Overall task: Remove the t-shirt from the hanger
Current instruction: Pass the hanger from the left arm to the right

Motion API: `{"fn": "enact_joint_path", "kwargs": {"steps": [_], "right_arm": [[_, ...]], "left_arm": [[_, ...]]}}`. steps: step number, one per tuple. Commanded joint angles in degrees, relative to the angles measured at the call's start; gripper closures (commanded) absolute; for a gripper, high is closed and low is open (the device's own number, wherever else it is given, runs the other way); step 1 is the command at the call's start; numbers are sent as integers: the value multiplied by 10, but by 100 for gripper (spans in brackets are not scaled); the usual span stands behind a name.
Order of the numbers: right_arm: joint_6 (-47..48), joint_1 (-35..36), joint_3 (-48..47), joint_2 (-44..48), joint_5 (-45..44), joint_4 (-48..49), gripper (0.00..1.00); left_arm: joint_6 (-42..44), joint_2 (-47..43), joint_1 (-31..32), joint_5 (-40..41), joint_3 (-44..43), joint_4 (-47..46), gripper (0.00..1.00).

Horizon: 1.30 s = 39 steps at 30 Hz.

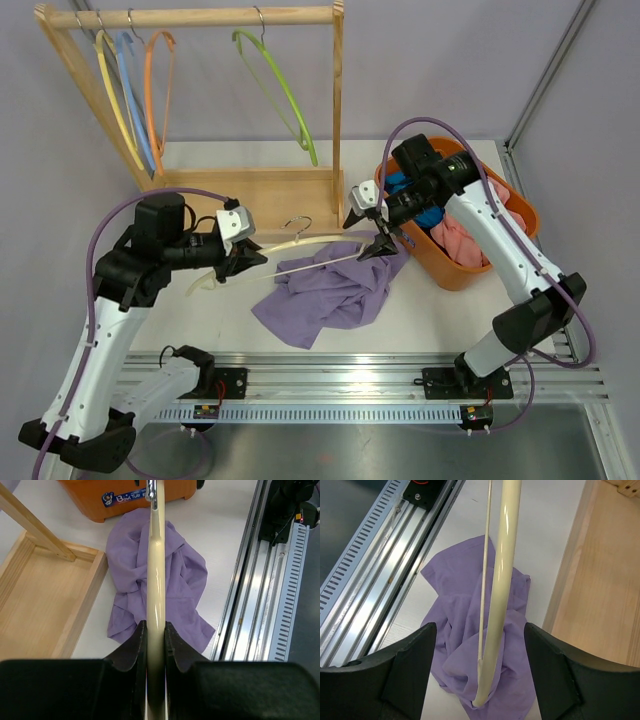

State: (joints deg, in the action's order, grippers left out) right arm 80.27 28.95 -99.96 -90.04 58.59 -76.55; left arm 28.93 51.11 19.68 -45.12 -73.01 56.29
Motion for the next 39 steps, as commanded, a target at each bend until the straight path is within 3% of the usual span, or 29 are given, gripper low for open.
{"fn": "enact_joint_path", "kwargs": {"steps": [1,7,10,13,14,16,19,25,29,34,35,39], "right_arm": [[11,4,-16,-11,12,-157,23],[-15,5,6,-10,17,-143,29],[-41,8,19,-1,19,-126,36],[-63,9,33,8,18,-107,55],[-78,9,36,15,17,-104,69],[-87,10,44,21,18,-96,84],[-122,8,62,43,20,-70,100],[-252,8,86,91,-12,-6,100],[-292,-5,96,108,-9,14,100],[-318,-14,104,117,-8,36,100],[-321,-15,105,120,-8,37,100],[-337,-24,113,128,-16,48,100]], "left_arm": [[6,-13,1,-45,-19,-65,100],[-21,-30,1,-55,6,-108,100],[-25,-31,1,-52,11,-114,100],[-28,-35,1,-51,18,-124,100],[-32,-36,1,-49,21,-128,100],[-37,-42,1,-49,30,-139,100],[-51,-51,1,-50,47,-153,100],[-92,-70,2,-51,82,-192,96],[-139,-87,1,-50,110,-232,77],[-186,-116,1,-25,132,-280,35],[-197,-120,1,-3,134,-283,21],[-206,-145,1,78,134,-277,4]]}}
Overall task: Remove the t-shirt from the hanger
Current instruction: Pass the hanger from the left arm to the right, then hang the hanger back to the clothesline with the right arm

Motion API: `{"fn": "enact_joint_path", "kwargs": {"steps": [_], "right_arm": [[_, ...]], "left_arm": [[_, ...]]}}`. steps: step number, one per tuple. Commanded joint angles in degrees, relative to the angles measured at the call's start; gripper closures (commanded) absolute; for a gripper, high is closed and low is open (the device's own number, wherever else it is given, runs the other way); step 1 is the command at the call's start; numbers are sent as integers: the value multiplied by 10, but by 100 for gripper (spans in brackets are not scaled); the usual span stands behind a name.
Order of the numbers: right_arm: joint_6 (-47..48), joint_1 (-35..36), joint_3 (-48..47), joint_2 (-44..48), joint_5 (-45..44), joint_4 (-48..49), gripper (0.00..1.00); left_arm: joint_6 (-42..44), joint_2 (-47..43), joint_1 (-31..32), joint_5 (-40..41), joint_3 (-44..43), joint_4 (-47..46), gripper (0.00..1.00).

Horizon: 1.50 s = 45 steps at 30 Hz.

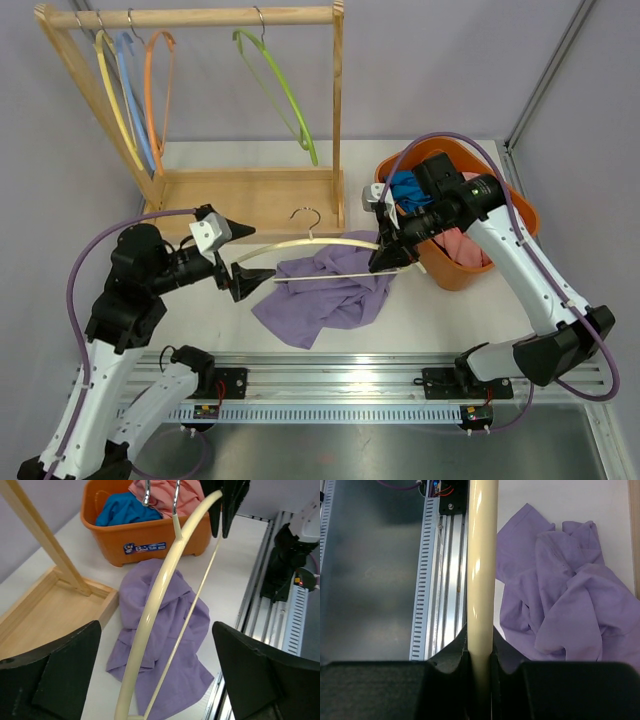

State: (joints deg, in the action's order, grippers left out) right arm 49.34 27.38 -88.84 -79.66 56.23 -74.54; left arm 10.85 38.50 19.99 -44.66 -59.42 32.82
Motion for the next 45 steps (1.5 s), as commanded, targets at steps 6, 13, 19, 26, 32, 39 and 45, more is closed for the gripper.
{"fn": "enact_joint_path", "kwargs": {"steps": [6,13,19,26,32,39,45], "right_arm": [[-55,-23,15,34,-2,43,100],[-78,-48,23,40,-16,55,100],[-94,-68,32,51,-29,65,100],[-117,-99,42,59,-34,77,100],[-145,-123,57,77,-49,94,100],[-195,-145,87,106,-77,141,100],[-222,-148,89,110,-103,158,100]], "left_arm": [[-24,-54,-2,207,2,-31,1],[-29,-90,-2,337,1,-17,1],[-39,-105,-2,373,12,0,1],[-57,-102,-2,392,18,20,1],[-74,-103,-2,399,28,22,1],[-92,-100,-2,395,38,18,1],[-101,-101,-2,392,44,18,1]]}}
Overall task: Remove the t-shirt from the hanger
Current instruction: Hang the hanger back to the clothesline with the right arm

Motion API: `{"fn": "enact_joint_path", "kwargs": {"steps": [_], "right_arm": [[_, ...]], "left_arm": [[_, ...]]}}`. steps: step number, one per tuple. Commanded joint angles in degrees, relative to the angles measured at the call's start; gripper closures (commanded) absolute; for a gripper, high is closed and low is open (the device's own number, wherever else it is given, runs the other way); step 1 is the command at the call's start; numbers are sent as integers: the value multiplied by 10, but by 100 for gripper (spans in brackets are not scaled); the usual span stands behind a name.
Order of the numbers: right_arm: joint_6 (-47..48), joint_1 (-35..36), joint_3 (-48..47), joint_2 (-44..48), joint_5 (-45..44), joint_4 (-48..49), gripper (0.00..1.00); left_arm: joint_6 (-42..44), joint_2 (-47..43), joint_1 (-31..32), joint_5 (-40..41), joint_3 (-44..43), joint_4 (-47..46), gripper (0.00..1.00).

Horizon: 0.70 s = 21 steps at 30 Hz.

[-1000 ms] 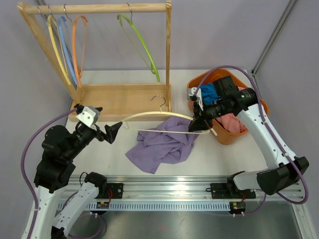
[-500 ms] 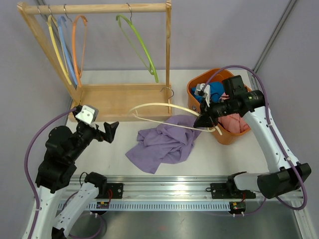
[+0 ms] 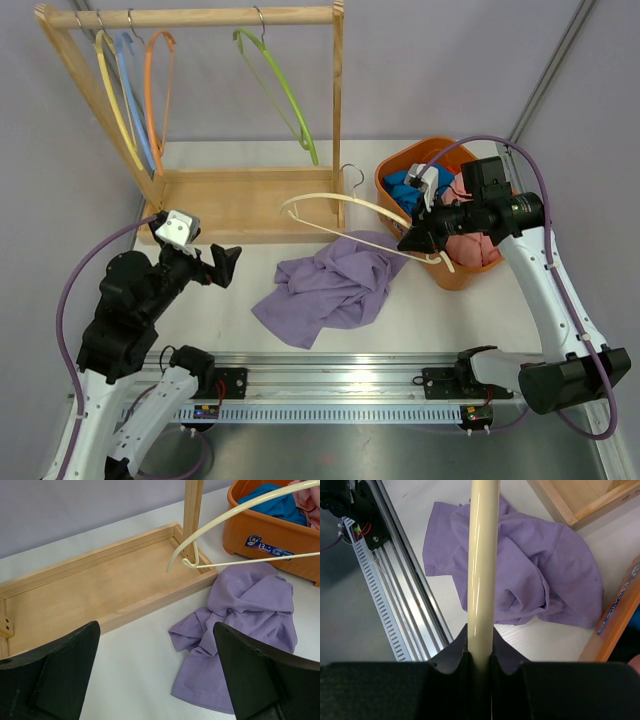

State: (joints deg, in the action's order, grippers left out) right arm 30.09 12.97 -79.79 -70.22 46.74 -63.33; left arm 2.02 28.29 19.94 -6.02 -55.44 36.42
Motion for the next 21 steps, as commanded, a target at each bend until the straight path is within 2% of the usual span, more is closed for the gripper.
{"fn": "enact_joint_path", "kwargs": {"steps": [1,21], "right_arm": [[-33,-6,-2,15,-15,49,100],[-105,-11,-43,-1,-57,100,100]], "left_arm": [[-14,1,-2,6,5,-17,1],[-38,-10,-2,6,18,-21,1]]}}
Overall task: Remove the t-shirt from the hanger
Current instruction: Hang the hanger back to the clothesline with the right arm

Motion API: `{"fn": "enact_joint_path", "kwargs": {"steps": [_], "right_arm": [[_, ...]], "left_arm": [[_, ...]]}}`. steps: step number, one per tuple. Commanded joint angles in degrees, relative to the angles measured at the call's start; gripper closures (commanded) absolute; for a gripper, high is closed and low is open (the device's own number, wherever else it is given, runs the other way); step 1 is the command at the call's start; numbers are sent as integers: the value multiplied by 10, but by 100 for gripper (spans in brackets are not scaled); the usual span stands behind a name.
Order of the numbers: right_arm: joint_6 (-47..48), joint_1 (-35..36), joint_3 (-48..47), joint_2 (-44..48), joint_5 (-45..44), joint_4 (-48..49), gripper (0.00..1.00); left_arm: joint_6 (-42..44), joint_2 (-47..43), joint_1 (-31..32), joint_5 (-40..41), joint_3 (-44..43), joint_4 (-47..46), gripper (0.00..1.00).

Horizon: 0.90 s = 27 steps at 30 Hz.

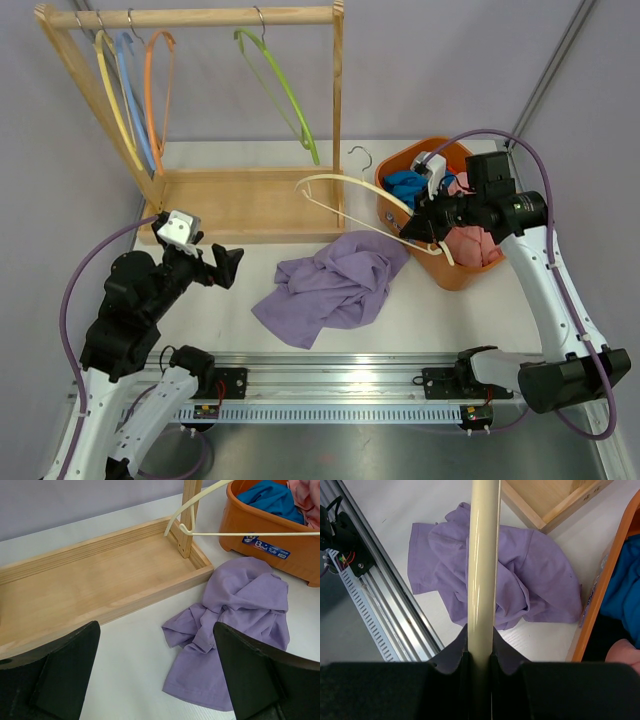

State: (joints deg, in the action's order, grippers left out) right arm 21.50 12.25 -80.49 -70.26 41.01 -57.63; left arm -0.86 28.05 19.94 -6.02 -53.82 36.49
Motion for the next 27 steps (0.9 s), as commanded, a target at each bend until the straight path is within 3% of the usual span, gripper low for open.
{"fn": "enact_joint_path", "kwargs": {"steps": [1,27], "right_arm": [[-20,-3,-41,-1,-4,45,100],[-63,-2,-155,-76,-28,61,100]], "left_arm": [[-10,-7,-2,6,4,-22,1],[-27,-13,-2,6,16,-28,1]]}}
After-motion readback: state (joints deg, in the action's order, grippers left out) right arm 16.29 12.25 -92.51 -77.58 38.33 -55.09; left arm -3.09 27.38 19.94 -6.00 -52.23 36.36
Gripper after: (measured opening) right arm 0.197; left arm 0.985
